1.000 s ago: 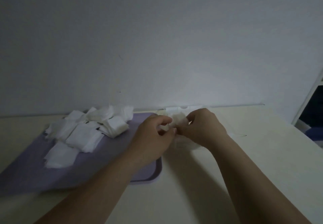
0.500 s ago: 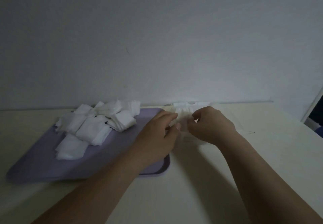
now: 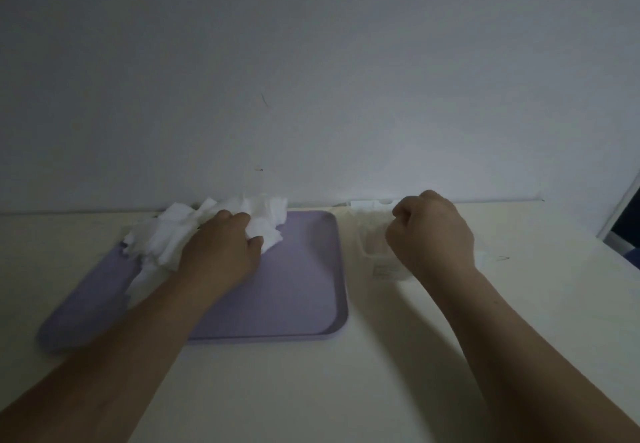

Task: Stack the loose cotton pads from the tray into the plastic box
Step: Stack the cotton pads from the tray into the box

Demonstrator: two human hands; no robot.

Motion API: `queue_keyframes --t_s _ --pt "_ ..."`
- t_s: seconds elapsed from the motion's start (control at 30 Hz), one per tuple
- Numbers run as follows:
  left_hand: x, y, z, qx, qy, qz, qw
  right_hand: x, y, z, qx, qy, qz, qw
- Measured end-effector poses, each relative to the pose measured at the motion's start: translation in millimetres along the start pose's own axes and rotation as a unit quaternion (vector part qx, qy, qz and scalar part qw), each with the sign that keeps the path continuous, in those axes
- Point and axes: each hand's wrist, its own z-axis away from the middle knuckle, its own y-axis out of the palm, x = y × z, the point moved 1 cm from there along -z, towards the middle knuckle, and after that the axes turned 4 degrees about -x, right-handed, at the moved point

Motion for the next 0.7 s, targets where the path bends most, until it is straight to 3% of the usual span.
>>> queue_keyframes --t_s 0.13,0.23,0.33,0.43,0.57,0.7 --pt "-6.5 -0.3 2.7 0.023 0.001 -0.013 1.0 20.5 4.0 13.6 -0.106 -0.16 -0.099 0.976" --pt "-12.0 -3.3 14.4 0.034 0.038 0.027 0.998 43.0 9.9 35.9 -0.038 -0.228 -0.221 0.947" --pt "-11.5 -4.7 31.2 0.049 0.077 0.116 0.989 55.4 19.3 56.3 0.088 -0.179 -0.318 0.927" --pt "-5.4 -7.2 45.5 0.056 0.049 0.199 0.977 57.2 33.7 66.6 0.192 -0.091 -0.317 0.924" --pt "-3.3 -4.2 52.5 0.069 -0.032 0.289 0.954 56.6 44.1 68.9 0.194 -0.047 -0.314 0.928" --pt "-3.0 -0.2 51.4 0.062 -0.037 0.279 0.958 55.2 47.6 68.6 0.191 -0.035 -0.323 0.926"
